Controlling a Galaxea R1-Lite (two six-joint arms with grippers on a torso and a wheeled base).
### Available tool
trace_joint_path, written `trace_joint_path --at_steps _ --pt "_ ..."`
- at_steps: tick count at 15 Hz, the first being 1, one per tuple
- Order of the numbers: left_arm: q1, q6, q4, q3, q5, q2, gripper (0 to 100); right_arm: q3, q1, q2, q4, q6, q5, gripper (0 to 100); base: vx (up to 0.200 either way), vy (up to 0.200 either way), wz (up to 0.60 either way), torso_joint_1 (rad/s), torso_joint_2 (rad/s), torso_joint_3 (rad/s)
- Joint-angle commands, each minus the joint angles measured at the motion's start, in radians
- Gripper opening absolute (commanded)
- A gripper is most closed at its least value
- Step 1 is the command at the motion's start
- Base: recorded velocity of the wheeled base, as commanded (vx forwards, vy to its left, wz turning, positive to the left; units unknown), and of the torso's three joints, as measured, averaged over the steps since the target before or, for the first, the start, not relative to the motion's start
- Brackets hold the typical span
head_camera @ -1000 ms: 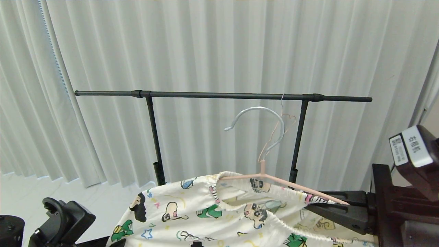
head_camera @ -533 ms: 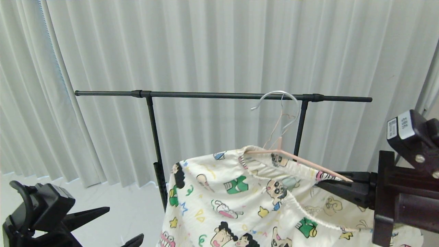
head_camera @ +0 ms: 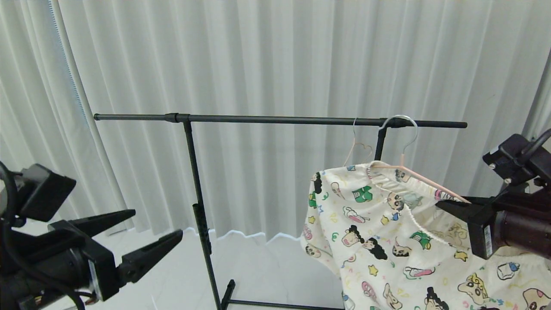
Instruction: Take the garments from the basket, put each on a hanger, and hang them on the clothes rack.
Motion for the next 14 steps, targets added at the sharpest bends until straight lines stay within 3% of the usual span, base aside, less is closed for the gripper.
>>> trace_joint_path --at_steps 1,5,8,14 --pt "0.023 0.023 -0.040 -0.063 0.083 0.103 100 0.030 -0.040 0.000 0.000 -0.001 -0.037 0 0.000 0.000 0.00 0.000 0.00 0.000" --pt "0.040 0.092 -0.233 -0.066 0.300 0.275 100 0.054 -0.043 0.000 0.000 -0.001 -0.097 0 0.000 0.000 0.00 0.000 0.00 0.000" --pt "0.040 0.132 -0.333 -0.063 0.347 0.339 100 0.051 -0.050 -0.001 0.000 -0.002 -0.099 0 0.000 0.000 0.00 0.000 0.00 0.000" --pt "0.036 0.137 -0.333 -0.046 0.355 0.338 100 0.054 -0.050 0.000 0.000 -0.004 -0.100 0 0.000 0.000 0.00 0.000 0.00 0.000"
